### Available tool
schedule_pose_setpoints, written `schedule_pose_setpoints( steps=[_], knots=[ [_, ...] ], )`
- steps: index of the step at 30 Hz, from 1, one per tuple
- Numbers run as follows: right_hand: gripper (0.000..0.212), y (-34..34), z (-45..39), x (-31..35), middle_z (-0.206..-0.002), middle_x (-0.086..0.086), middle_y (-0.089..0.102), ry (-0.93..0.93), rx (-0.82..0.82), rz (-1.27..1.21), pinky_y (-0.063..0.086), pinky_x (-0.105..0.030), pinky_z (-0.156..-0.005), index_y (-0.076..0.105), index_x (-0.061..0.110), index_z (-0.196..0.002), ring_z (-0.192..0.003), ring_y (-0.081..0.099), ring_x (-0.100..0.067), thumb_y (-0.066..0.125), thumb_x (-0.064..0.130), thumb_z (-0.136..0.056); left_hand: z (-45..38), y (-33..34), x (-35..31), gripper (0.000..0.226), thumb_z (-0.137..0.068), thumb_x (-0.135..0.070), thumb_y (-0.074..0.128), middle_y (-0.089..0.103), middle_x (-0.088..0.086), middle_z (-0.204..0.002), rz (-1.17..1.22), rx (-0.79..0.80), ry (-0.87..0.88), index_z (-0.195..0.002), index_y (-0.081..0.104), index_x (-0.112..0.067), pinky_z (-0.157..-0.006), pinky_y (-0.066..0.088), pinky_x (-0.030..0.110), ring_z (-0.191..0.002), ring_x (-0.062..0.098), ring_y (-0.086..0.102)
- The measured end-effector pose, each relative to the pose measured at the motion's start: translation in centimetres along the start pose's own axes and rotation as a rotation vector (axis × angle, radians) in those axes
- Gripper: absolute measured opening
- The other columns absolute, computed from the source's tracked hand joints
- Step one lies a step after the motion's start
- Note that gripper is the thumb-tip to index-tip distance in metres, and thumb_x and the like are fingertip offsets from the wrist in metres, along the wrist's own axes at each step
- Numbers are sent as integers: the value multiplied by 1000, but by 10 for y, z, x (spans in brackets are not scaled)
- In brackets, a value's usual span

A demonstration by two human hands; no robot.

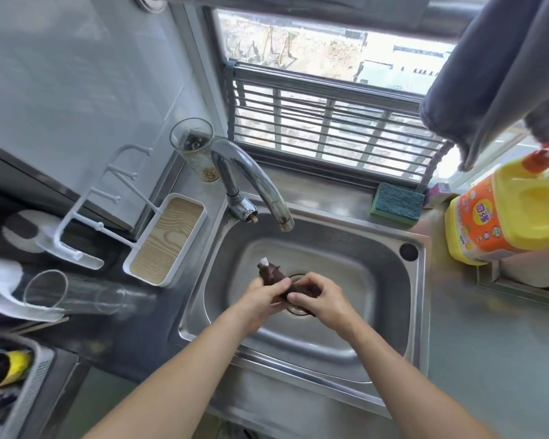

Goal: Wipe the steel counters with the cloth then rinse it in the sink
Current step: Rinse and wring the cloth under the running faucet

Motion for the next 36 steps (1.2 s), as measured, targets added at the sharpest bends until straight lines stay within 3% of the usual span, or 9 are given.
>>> schedule_pose_setpoints(
  steps=[6,10,12,15,18,20,25,31,36],
  knots=[
    [23,-6,0,-1,-95,-11,76,262,46,-477,50,-30,-79,77,7,-99,-87,67,-21,62,24,-100,6,-8,-7,45,-91,23,42,69,13,-106,81,-37,59,-119,56,-10,-73,63,31,-94,24,68],
    [21,-10,-4,8,-104,-11,76,331,-337,-702,52,-39,-94,72,15,-88,-89,66,-21,58,13,-102,4,-12,-7,43,-88,17,32,64,17,-94,21,-277,-23,-118,58,2,-64,59,32,-81,27,63],
    [19,-21,-3,13,-90,-4,71,355,-499,-940,52,-40,-87,66,17,-92,-80,64,-19,52,14,-105,3,-24,-6,35,-86,12,37,65,19,-84,-30,-425,-81,-111,60,4,-47,56,26,-69,27,64],
    [18,-29,0,24,-76,-4,68,307,-381,-1066,51,-37,-71,59,17,-92,-72,61,-22,46,14,-104,2,-33,-2,36,-86,-1,48,69,21,-84,-148,-489,-222,-121,57,3,-48,53,26,-62,27,65],
    [12,-23,4,41,-87,-6,66,203,-113,-863,53,-36,-70,59,15,-103,-76,65,-19,55,5,-96,5,-28,-9,95,-74,-27,75,41,18,-148,-583,-468,-219,-154,26,-17,-100,52,42,-122,34,56],
    [31,-19,3,48,-94,-7,67,145,13,-759,55,-36,-74,60,13,-117,-82,68,-19,60,-4,-91,2,-16,-21,90,-67,-24,72,34,8,-155,-713,-238,28,-149,36,-32,-113,41,42,-136,31,45],
    [34,-22,2,56,-92,-9,69,18,-44,-341,57,-35,-80,69,28,-115,-83,69,-19,77,12,-86,12,17,-33,41,-90,-13,55,69,22,-124,-460,320,115,-128,68,-18,-96,49,40,-111,27,66],
    [46,-29,-2,41,-90,-12,77,114,-143,-187,63,-47,-82,75,36,-104,-85,77,-27,85,50,-62,8,7,-35,19,-99,-15,64,75,20,-102,-528,149,258,-108,73,-1,-97,53,46,-95,24,67],
    [42,-35,0,32,-101,-15,66,182,-194,-308,64,-39,-75,69,18,-114,-89,72,-25,88,15,-76,10,4,-38,20,-104,-23,48,64,11,-97,-157,-75,191,-89,60,-19,-75,53,35,-82,24,63]
  ],
)
Point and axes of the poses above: each hand's wrist, its own z-axis away from the middle knuckle, its own y-axis out of the palm, x = y × z, the point moved 4 cm from there along -z, towards the middle knuckle
